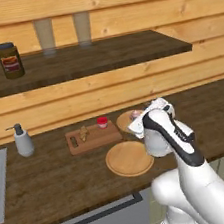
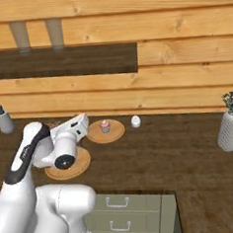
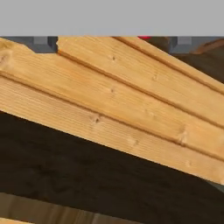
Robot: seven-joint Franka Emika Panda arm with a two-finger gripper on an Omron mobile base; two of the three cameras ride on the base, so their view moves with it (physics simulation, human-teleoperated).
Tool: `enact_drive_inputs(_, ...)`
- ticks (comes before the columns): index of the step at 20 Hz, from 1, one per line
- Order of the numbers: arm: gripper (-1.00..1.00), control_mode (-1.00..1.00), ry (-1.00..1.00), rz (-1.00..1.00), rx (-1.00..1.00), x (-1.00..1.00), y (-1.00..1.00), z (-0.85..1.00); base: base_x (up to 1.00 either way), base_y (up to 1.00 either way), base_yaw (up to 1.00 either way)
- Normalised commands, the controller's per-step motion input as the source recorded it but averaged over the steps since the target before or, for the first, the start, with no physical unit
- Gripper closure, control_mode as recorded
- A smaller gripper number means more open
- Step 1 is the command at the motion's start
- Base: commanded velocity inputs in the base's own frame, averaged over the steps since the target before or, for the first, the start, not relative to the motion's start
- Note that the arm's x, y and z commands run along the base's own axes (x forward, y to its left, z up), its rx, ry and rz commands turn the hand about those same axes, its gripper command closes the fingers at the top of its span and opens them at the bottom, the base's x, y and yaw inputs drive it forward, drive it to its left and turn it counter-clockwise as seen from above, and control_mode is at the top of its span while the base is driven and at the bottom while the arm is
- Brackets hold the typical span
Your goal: From the different types of pastries on the counter, select a croissant and place it on the cutting board. Then retrieve a jar of jam from the cabinet and place it alongside the croissant on the cutting board.
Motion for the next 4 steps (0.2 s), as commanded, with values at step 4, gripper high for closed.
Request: enact_drive_inputs(4,-1.00,-1.00,0.27,-0.05,-0.24,-1.00,-0.60,0.55,0.00,0.00,0.00)
